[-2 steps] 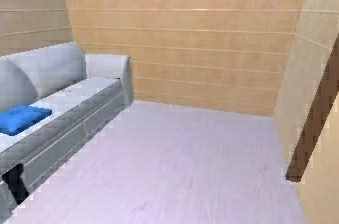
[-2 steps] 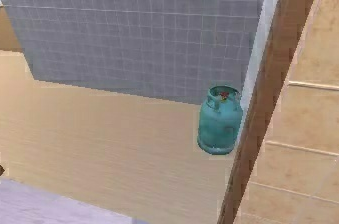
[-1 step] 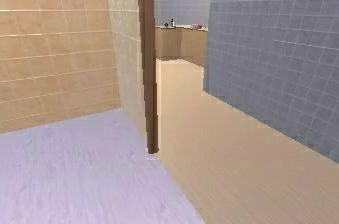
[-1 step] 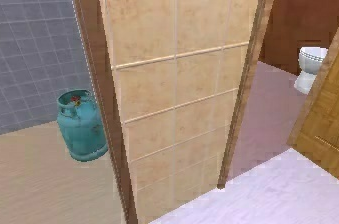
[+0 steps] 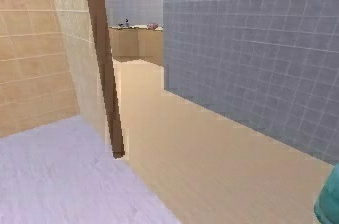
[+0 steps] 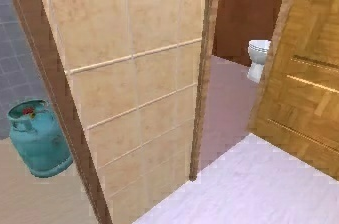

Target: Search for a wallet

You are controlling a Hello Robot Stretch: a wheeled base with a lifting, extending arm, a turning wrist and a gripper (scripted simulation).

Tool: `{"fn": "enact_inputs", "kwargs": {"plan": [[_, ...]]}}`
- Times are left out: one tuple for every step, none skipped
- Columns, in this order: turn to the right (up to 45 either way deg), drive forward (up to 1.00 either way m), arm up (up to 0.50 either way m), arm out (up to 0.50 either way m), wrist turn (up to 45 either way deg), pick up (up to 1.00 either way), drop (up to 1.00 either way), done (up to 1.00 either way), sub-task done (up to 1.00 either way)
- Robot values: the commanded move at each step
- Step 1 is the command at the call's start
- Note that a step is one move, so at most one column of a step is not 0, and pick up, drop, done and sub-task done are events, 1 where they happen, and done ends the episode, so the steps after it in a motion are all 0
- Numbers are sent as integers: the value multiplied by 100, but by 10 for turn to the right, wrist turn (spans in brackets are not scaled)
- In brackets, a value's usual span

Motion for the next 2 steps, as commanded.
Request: {"fn": "enact_inputs", "kwargs": {"plan": [[0,45,0,0,0,0,0,0,0],[30,0,0,0,0,0,0,0,0]]}}
